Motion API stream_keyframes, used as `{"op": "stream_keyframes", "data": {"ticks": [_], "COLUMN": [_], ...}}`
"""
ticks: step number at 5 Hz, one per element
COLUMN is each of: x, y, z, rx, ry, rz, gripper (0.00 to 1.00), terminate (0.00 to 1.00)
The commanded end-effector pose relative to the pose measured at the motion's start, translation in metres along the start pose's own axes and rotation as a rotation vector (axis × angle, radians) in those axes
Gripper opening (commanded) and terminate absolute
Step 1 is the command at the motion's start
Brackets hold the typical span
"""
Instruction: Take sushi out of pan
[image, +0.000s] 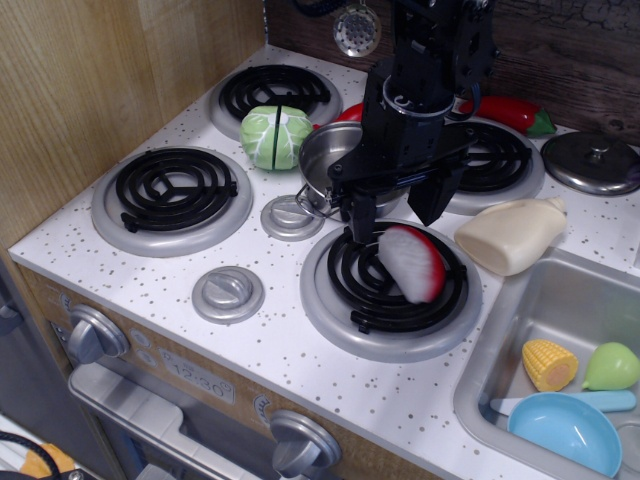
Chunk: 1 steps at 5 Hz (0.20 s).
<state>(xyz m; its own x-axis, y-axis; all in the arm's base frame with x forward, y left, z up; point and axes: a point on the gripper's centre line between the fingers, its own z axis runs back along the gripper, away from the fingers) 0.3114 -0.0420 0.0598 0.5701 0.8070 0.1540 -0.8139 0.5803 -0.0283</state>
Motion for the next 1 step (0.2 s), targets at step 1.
{"op": "stream_keyframes", "data": {"ticks": [1], "x": [0.0030], "y": [-0.0066], "z": [0.0144], "rx": [-0.049], "ry": [-0.027], "rz": [-0.009], "gripper": [1.00], "terminate": [1.00]}}
